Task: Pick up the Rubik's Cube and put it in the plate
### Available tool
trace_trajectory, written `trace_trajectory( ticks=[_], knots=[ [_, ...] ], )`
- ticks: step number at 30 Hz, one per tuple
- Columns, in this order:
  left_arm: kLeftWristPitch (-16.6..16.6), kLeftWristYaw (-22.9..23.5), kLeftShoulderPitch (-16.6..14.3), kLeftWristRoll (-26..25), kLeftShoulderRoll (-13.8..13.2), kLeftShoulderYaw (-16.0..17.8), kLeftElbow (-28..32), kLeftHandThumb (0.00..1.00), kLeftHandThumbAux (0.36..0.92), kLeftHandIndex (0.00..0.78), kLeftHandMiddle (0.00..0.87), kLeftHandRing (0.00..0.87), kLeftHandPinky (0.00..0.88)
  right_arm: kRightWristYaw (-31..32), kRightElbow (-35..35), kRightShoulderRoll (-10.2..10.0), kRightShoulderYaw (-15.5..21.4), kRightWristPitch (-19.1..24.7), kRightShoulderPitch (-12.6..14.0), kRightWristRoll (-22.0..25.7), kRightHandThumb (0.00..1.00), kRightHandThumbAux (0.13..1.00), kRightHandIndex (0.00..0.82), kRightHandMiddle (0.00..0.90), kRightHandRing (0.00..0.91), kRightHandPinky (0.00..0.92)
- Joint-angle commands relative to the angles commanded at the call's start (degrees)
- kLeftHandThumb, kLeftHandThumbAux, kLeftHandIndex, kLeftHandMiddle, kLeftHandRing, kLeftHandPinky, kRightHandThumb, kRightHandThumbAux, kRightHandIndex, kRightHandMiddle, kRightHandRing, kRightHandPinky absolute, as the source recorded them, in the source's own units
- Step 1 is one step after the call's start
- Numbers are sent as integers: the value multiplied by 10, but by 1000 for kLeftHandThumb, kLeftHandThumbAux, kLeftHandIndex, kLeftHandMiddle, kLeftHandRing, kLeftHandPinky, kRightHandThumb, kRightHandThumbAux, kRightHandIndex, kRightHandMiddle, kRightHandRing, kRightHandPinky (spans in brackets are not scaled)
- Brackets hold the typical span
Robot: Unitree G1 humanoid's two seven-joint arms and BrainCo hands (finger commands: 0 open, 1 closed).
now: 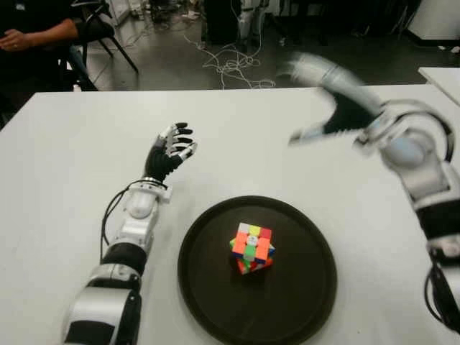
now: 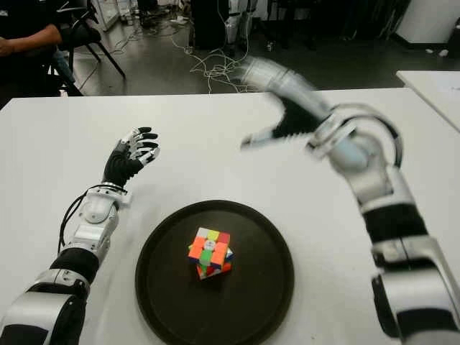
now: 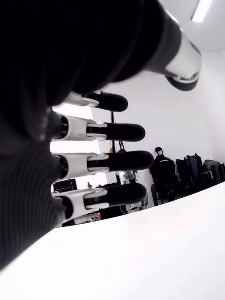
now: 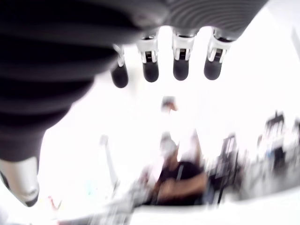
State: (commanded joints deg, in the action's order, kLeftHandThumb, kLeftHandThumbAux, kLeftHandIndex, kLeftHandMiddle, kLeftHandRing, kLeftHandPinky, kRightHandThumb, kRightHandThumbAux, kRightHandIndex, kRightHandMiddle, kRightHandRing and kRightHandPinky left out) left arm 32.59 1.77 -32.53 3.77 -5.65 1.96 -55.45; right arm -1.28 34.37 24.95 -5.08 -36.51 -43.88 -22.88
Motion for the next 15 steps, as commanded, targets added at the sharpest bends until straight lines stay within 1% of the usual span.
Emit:
trace_trajectory(
  ticks=[2,4,6,8,9,10,12,14,15],
  knots=[
    [0,0,0,0,0,0,1,50,691,214,281,281,287,-20,29,0,9,-4,-3,8,0,710,54,94,75,53],
    [1,-2,1,0,1,1,2,56,691,218,283,284,291,-45,78,4,14,-9,-13,8,0,726,58,101,81,55],
    [1,-3,1,-1,2,2,0,62,693,217,281,285,294,-71,121,8,16,-4,-18,2,0,730,63,106,87,55],
    [0,-3,0,-3,3,3,-2,67,695,216,277,284,295,-94,167,7,18,4,-32,1,0,733,73,117,96,56],
    [-1,-1,-1,-5,4,4,-4,68,696,216,277,283,295,-109,198,-3,22,10,-38,8,0,734,76,120,98,56],
    [-2,0,-2,-6,4,5,-5,69,701,218,279,282,294,-120,221,-10,24,13,-43,13,0,741,94,139,117,86],
    [-4,3,-4,-9,4,7,-8,68,708,219,280,281,293,-137,250,-23,30,14,-42,25,0,749,117,163,146,134],
    [-5,6,-5,-11,4,9,-10,68,715,218,279,279,291,-144,250,-32,34,8,-29,35,0,757,142,189,177,181],
    [-5,7,-6,-13,5,10,-12,69,717,218,278,279,291,-146,250,-38,37,5,-22,42,0,758,147,194,183,189]
  ],
)
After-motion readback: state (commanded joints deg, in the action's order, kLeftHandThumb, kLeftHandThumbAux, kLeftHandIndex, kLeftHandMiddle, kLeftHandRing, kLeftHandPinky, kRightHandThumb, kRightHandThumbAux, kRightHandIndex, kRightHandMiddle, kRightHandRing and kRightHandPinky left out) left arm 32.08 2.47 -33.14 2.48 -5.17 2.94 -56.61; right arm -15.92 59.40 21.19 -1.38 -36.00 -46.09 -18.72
